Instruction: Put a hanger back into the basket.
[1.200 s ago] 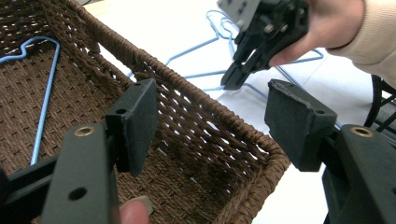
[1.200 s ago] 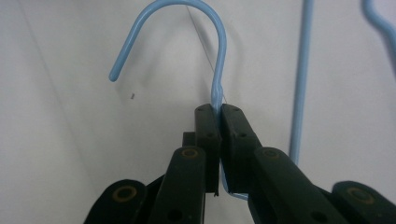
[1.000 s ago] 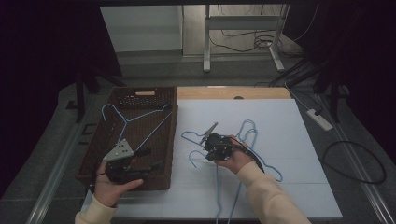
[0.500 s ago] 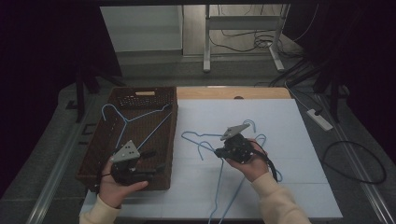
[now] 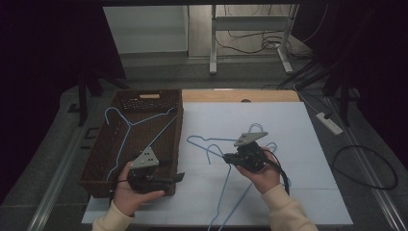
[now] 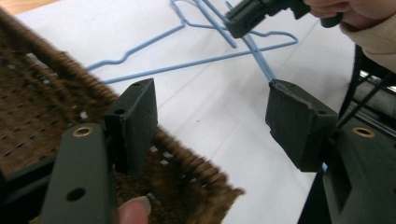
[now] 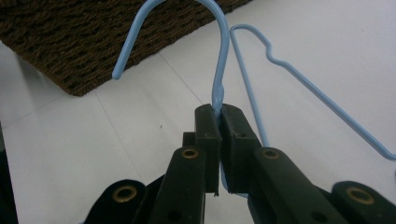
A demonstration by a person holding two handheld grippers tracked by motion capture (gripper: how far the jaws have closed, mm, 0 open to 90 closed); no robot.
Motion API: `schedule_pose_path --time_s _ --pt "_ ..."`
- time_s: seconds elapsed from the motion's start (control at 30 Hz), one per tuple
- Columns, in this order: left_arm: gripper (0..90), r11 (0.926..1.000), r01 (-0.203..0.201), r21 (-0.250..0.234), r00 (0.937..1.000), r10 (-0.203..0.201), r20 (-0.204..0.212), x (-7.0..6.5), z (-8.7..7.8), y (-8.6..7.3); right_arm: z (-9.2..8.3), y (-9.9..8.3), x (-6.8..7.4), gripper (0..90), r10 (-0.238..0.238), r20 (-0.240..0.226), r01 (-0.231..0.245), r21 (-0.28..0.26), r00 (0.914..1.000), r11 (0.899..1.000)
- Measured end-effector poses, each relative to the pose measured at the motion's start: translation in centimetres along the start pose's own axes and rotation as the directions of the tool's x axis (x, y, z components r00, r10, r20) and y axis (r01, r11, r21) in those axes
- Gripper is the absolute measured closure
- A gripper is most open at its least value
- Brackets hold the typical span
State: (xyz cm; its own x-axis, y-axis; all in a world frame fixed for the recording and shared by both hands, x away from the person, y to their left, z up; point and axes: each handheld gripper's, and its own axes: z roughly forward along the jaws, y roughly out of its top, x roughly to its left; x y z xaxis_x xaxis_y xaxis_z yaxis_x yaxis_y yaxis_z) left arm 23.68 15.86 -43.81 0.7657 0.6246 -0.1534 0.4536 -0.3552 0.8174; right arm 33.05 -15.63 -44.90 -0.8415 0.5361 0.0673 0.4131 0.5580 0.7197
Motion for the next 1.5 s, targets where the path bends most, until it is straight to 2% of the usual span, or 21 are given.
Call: schedule_pose_path --time_s 0.13,0.3,0.47,0.57,0.87,1.03,1.07,1.3,1.43,1.5 --pt "33.7 0.9998 -0.002 0.018 0.9994 0.001 0.035 -0.6 0.9 0.4 -0.1 -0.1 0.0 86.4 0.014 -0.01 -0.014 -0.017 0.9999 1.0" --pt "33.6 0.9989 -0.01 0.047 0.9982 0.007 0.06 -1.4 2.1 0.9 -0.2 0.0 0.1 86.5 0.014 -0.01 -0.015 -0.026 0.9998 1.0" --pt "33.5 0.9961 -0.004 0.088 0.9969 -0.003 0.078 -2.2 3.4 1.3 -0.3 -0.2 0.0 86.4 0.014 -0.007 -0.014 -0.034 0.9999 0.999" --pt "33.1 0.9957 0.002 0.092 0.9957 -0.01 0.092 -2.5 3.9 1.6 -0.4 -0.2 0.1 86.4 0.015 -0.002 -0.015 -0.041 0.9999 0.999" --pt "33.1 0.9929 -0.019 0.118 0.9924 0.005 0.123 -4.1 5.8 2.4 -0.8 -0.3 0.2 86.4 0.013 0.002 -0.013 -0.056 0.9999 0.998" --pt "33.2 0.9872 -0.021 0.158 0.9909 0.0 0.135 -4.7 7.4 2.3 -0.8 -0.4 0.3 86.4 0.013 0.006 -0.013 -0.064 0.9999 0.998" --pt "33.2 0.9849 -0.02 0.172 0.9902 -0.005 0.14 -5.1 8.2 2.1 -0.9 -0.4 0.4 86.4 0.015 0.006 -0.014 -0.068 0.9999 0.998" --pt "34.3 0.9763 -0.009 0.216 0.9909 -0.021 0.133 -5.8 10.4 1.4 -1.1 -0.5 0.5 86.4 0.015 0.011 -0.014 -0.081 0.9998 0.997" --pt "35.9 0.9731 0.025 0.229 0.9918 -0.053 0.116 -5.8 11.5 0.9 -1.2 -0.5 0.6 86.4 0.015 0.012 -0.013 -0.09 0.9998 0.996" --pt "40.3 0.9703 0.045 0.238 0.9894 -0.076 0.123 -5.7 12.0 0.7 -1.3 -0.5 0.6 86.4 0.013 0.011 -0.012 -0.098 0.9999 0.995"
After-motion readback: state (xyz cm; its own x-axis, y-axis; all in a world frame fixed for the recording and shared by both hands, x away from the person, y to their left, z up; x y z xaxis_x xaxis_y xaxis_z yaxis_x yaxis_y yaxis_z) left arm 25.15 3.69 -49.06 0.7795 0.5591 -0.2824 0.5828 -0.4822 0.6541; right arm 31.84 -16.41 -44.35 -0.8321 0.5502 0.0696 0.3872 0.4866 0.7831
